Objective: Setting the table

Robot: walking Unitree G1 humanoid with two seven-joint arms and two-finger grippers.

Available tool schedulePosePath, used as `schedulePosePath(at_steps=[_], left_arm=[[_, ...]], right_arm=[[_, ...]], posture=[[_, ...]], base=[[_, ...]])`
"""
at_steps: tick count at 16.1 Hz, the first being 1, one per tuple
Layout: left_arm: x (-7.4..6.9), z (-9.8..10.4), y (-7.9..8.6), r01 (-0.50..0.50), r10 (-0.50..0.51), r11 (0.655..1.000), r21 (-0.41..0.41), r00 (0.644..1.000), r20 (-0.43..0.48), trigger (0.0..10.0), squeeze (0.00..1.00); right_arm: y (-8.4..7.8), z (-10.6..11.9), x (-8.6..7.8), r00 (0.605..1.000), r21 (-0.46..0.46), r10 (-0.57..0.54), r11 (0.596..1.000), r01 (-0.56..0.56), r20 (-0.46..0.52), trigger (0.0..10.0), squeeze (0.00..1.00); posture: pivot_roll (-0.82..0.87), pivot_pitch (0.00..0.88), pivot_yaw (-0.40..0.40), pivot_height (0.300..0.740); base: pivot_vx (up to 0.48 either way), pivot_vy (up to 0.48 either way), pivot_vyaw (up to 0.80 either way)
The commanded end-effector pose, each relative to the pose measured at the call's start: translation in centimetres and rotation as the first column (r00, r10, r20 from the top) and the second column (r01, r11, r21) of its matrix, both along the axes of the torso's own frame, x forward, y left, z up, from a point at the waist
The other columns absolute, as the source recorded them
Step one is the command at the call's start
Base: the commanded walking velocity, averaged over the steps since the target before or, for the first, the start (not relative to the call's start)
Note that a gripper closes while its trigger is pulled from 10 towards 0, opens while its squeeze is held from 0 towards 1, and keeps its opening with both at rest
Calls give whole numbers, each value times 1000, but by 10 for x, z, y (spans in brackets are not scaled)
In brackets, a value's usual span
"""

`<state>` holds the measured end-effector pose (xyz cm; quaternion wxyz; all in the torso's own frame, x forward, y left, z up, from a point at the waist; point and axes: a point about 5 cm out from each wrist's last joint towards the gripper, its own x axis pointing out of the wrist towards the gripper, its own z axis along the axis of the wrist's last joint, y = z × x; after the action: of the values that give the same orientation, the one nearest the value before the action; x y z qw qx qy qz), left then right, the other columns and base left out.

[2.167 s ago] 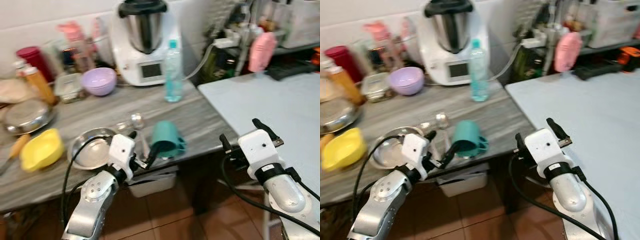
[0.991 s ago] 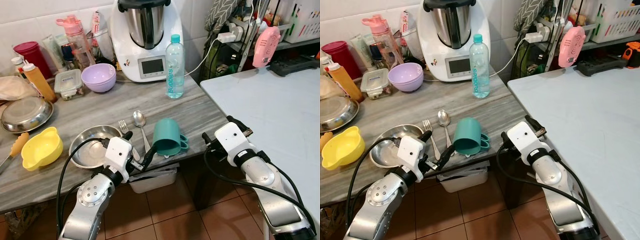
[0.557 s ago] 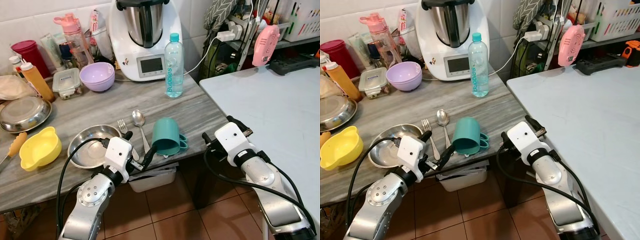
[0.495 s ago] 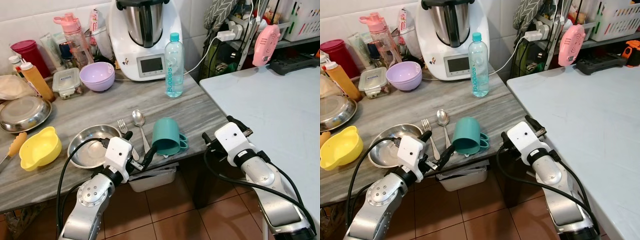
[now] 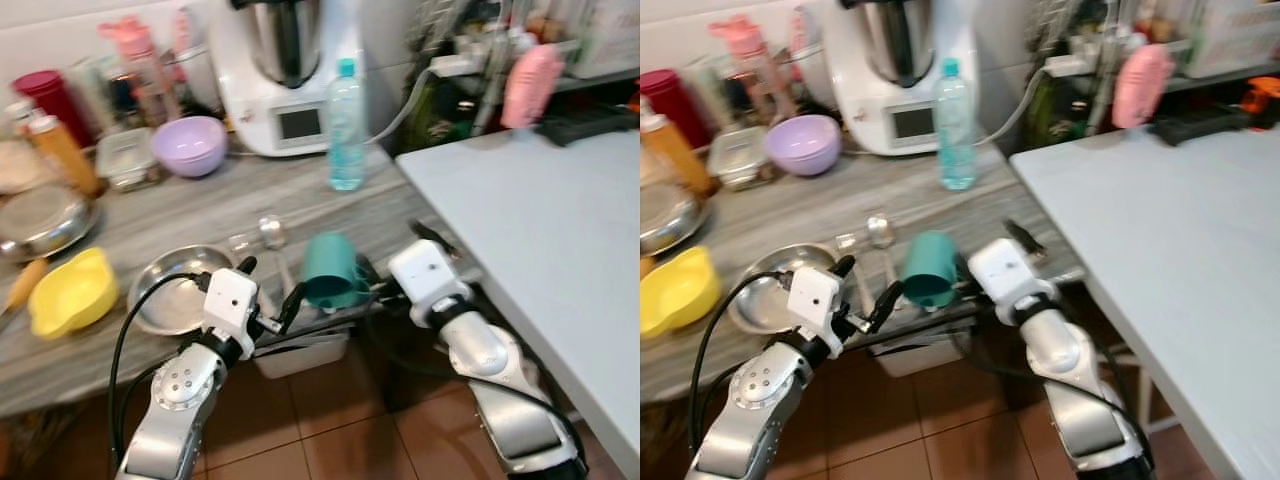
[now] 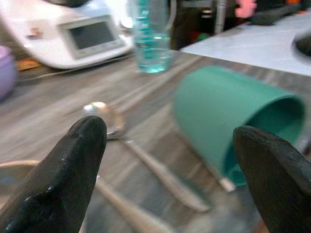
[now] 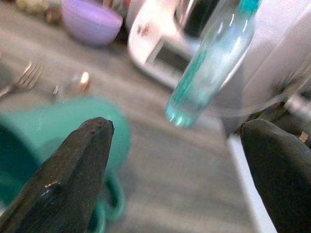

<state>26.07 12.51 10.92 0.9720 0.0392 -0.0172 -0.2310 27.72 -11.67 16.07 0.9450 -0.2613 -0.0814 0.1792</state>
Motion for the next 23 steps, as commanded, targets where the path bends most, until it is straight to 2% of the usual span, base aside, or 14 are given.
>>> schedulePosePath(at_steps=[1, 3, 5, 6, 7, 8, 12, 13, 16, 20, 23], left_arm=[[1, 4, 5, -22, 21, 1000, 15, 1000, 20, 10000, 0], [1, 3, 4, -19, 19, 1000, 12, 1000, 20, 10000, 0], [3, 4, 3, -18, 17, 1000, 9, 1000, 24, 10000, 0], [3, 5, 3, -14, 14, 1000, 11, 1000, 26, 10000, 0], [3, 4, 6, -11, 11, 1000, 20, 1000, 26, 10000, 0], [2, 3, 8, -13, 12, 999, 30, 1000, 25, 10000, 0], [-1, 3, 11, -19, 18, 999, 35, 1000, 21, 10000, 0], [-3, 2, 11, -14, 14, 999, 37, 1000, 16, 10000, 0], [-3, 1, 9, -4, 4, 999, 38, 1000, 13, 10000, 0], [-1, 4, 6, 7, -8, 999, 36, 1000, 23, 10000, 0], [-13, 10, -3, 147, -150, 988, 56, 987, 61, 10000, 0]], right_arm=[[-8, 4, -1, 999, -8, -39, 999, 39, 29, 10000, 0], [-16, 8, -7, 993, -31, -76, 996, 80, 95, 10000, 0], [-13, 13, -10, 990, -51, -59, 996, 67, 131, 10000, 0], [-8, 11, -13, 994, -41, -19, 999, 23, 104, 10000, 0], [3, -3, -21, 998, -2, 64, 998, -64, 3, 10000, 0], [5, -13, -27, 995, 17, 90, 996, -90, -50, 10000, 0], [1, -26, -40, 993, 24, 66, 998, -64, -95, 10000, 0], [-4, -29, -43, 994, 13, 37, 999, -36, -106, 10000, 0], [-10, -33, -41, 993, 17, -3, 1000, 6, -122, 10000, 0], [-10, -32, -25, 993, 22, -19, 1000, 22, -119, 10000, 0], [-15, -31, -22, 992, 16, -27, 999, 29, -127, 10000, 0]], posture=[[-101, 17, 72, 740], [-107, 9, 75, 740], [-110, 6, 76, 740], [-112, 5, 76, 740], [-107, 6, 75, 740], [-104, 8, 74, 740], [-94, 23, 79, 740], [-97, 24, 84, 740], [-97, 24, 84, 740], [-103, 28, 90, 740], [-96, 28, 77, 740]], base=[[0, 0, 0], [0, 0, 0], [0, 0, 0], [0, 0, 0], [0, 0, 0], [0, 0, 0], [0, 0, 0], [0, 0, 0], [0, 0, 0], [0, 0, 0], [0, 0, 0]])
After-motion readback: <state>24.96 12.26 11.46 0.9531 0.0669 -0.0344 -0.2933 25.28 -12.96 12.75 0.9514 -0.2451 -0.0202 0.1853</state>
